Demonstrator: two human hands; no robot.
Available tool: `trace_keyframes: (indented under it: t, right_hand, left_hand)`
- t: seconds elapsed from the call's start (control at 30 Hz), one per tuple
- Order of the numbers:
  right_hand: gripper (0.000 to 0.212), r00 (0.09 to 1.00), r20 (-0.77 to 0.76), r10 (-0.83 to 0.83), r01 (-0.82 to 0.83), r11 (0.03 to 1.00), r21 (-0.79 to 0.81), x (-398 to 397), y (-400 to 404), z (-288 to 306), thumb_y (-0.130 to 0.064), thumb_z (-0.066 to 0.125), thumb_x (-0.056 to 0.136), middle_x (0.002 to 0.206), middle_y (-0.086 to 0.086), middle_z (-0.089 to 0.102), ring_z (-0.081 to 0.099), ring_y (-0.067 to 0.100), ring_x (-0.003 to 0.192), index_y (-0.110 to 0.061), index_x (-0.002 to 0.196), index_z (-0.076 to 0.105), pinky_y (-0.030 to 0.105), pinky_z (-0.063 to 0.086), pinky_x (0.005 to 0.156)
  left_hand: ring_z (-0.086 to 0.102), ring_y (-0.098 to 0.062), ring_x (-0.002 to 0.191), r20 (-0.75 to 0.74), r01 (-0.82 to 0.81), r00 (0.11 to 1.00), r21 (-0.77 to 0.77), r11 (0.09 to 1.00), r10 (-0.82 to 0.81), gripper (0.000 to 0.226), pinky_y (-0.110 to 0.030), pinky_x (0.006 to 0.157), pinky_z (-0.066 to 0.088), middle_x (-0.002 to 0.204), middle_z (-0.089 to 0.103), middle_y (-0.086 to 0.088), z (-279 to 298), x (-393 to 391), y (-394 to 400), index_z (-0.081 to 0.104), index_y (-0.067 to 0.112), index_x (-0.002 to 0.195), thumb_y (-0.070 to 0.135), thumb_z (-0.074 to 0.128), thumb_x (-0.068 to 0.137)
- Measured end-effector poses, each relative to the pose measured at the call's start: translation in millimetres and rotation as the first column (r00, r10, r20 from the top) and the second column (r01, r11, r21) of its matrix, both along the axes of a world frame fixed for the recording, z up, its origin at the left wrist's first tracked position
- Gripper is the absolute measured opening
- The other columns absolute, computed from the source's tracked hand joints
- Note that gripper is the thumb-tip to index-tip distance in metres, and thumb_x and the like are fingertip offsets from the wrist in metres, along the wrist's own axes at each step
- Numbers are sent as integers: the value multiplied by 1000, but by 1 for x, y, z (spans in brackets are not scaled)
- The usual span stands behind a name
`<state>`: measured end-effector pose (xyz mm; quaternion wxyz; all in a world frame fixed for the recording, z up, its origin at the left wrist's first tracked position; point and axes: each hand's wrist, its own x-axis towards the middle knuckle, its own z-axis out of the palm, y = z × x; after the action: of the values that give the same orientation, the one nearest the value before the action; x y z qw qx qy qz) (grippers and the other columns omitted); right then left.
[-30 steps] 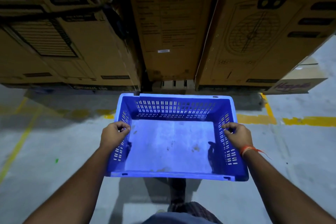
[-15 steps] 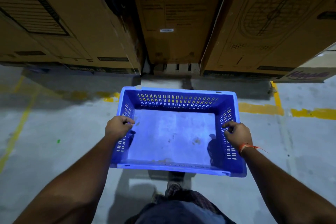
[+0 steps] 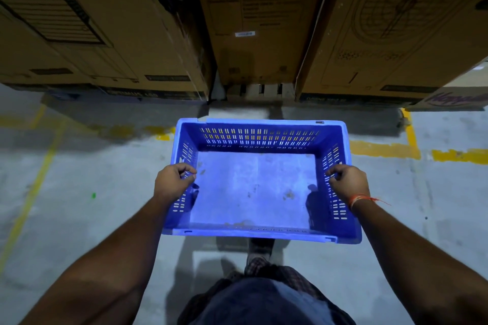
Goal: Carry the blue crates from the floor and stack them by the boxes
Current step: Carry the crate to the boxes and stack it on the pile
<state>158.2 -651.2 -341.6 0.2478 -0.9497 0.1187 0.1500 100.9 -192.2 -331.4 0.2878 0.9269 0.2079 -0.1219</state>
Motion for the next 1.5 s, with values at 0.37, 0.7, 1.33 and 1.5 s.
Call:
trace_keyframes:
  t: [0.37,0.7,1.33,1.5]
  right_hand:
    - [21,999,-4,-47,47,999,-23,-8,12,-2,-14,72,73,99,9,73,67,32,94,-25,91,74,36,56,79]
    - [14,999,50,-23,28,993,-118,2,13,-12,-13,71,70,69,1,66,68,28,77,-23,79,74,29,50,75]
    - [26,987,157,24,-8,995,-103,-23,7,-12,-17,74,70,82,6,68,64,26,74,-26,94,74,27,49,71]
    - [22,993,114,-5,16,996,-93,-18,10,-11,-12,71,70,71,0,65,63,22,70,-25,88,75,24,43,66]
  left_hand:
    - [51,-8,56,-6,81,997,49,996,-81,4,-20,53,36,56,54,10,-2,14,16,75,26,82,24,78,79]
    - [50,-10,51,91,83,992,72,994,-89,4,-24,55,34,51,52,5,-16,23,21,76,26,83,26,75,80]
    - [52,-6,54,136,143,978,97,985,-156,3,-24,51,35,52,53,12,-13,16,21,76,26,80,24,75,80]
    - [49,-7,51,136,160,975,107,981,-174,3,-23,49,32,51,52,10,-13,16,21,74,27,79,25,76,79]
